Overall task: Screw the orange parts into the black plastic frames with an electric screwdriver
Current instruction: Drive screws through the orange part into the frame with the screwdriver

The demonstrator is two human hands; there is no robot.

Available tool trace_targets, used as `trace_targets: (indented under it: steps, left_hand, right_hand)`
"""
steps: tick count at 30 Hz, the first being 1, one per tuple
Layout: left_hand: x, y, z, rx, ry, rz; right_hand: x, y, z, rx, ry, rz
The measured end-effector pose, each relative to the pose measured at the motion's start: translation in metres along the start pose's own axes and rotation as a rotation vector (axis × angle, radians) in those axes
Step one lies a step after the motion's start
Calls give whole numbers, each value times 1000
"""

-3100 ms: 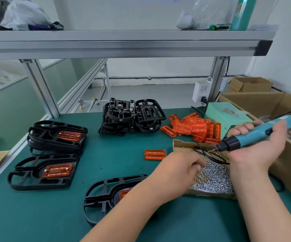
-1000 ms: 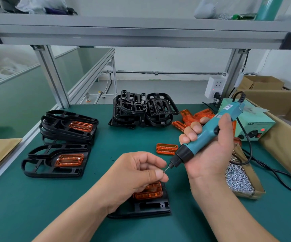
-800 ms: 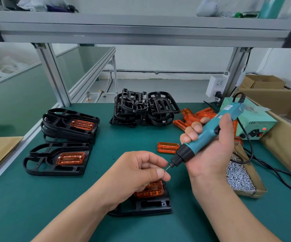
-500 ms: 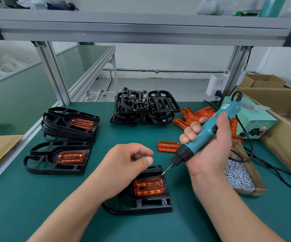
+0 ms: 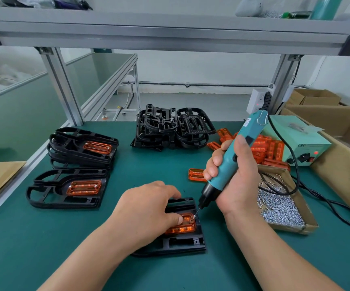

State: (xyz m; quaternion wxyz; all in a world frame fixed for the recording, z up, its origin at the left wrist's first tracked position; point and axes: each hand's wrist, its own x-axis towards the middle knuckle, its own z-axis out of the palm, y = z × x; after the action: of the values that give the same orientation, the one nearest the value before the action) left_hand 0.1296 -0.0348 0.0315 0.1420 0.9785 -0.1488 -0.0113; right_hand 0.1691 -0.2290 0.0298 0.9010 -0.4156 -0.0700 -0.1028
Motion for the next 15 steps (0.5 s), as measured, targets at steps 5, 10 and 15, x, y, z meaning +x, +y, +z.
trace_targets:
  steps: [5, 10, 15]
  left_hand:
    - [0, 0, 2, 7, 5, -3]
    - [1, 0, 4, 25, 3, -3]
    - [2, -1, 4, 11, -11, -1]
  right_hand:
    - [-3, 2, 3, -54, -64, -21]
    - [-7, 0, 11, -127, -157, -56]
    - [-18, 3, 19, -245, -366, -127]
